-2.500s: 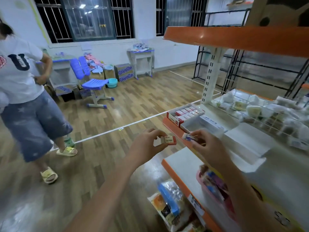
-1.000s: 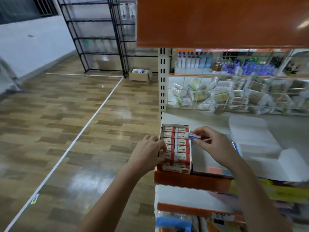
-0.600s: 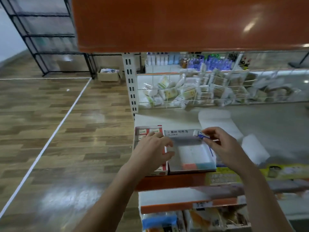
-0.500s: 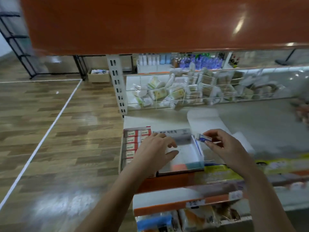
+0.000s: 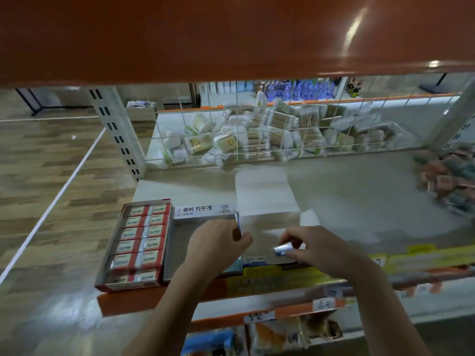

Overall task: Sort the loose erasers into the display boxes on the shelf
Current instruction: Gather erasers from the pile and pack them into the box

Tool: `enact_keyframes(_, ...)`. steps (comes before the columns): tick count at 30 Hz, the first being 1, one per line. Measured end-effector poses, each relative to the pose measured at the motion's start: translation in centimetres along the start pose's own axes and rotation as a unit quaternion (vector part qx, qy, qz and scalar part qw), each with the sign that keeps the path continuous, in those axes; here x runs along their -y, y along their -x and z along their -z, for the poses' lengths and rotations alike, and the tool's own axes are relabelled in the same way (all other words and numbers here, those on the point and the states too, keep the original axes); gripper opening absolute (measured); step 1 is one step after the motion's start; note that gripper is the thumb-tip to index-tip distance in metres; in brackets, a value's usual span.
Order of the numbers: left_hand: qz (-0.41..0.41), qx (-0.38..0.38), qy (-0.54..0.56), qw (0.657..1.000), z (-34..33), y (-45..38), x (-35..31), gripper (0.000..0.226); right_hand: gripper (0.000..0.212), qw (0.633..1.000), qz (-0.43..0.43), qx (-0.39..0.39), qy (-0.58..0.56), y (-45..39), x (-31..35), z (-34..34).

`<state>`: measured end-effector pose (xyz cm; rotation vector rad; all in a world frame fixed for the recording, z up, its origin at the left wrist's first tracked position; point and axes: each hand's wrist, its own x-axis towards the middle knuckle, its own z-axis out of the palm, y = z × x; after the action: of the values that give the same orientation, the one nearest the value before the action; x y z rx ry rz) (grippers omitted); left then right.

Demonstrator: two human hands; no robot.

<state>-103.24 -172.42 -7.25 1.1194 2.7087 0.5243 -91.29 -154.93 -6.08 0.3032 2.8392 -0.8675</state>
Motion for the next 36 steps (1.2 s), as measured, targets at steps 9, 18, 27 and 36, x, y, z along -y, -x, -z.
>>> enact_keyframes(9,0.068,-0.020,0.010,0.997,-0.1,1.0,-0.5,0.034,0.018,0.994,0.073,0.061,0.049,-1.8,-0.5,-0.5)
enact_keyframes(18,0.097,-0.018,0.027,0.995,-0.8,1.0,-0.6,0.029,0.013,0.991,0.082,0.100,0.044,-2.7,-0.4,-0.7)
enact_keyframes(27,0.043,0.014,-0.018,0.999,0.3,0.5,-0.2,0.036,0.012,0.994,0.054,0.078,0.048,-2.6,0.3,-1.1)
enact_keyframes(36,-0.129,-0.073,-0.049,0.988,3.1,-3.2,-3.0,0.027,0.014,0.987,0.011,-0.158,0.020,0.8,0.4,2.0)
